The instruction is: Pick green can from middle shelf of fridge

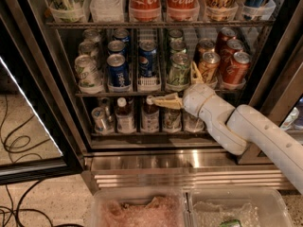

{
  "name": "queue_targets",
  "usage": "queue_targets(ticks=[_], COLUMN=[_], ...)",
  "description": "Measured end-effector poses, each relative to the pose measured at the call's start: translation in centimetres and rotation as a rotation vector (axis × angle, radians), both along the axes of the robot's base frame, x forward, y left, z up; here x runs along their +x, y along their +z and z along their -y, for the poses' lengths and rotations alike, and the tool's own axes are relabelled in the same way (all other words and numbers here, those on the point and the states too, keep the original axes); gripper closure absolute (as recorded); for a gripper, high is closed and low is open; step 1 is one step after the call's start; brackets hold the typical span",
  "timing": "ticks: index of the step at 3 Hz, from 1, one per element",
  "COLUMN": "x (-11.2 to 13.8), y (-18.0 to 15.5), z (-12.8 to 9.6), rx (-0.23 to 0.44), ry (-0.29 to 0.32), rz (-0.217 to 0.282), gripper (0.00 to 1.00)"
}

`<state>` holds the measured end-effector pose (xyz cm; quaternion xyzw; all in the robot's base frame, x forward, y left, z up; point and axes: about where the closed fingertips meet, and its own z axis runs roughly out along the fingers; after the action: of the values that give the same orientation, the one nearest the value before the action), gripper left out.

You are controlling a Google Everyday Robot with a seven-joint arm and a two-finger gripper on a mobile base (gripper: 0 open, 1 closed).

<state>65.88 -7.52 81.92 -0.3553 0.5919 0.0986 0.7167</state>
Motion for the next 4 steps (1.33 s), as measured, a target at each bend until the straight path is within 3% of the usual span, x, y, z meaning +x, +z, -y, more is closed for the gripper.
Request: queue_targets(ticks=[2,4], x=[1.1,1.3], y=[0.8,2.7], z=[-0.2,-1.9], rx=[0.014,0.123], ry=[-0.012,-0.061], rz=[0.024,-0.03], gripper=[0.0,0.0])
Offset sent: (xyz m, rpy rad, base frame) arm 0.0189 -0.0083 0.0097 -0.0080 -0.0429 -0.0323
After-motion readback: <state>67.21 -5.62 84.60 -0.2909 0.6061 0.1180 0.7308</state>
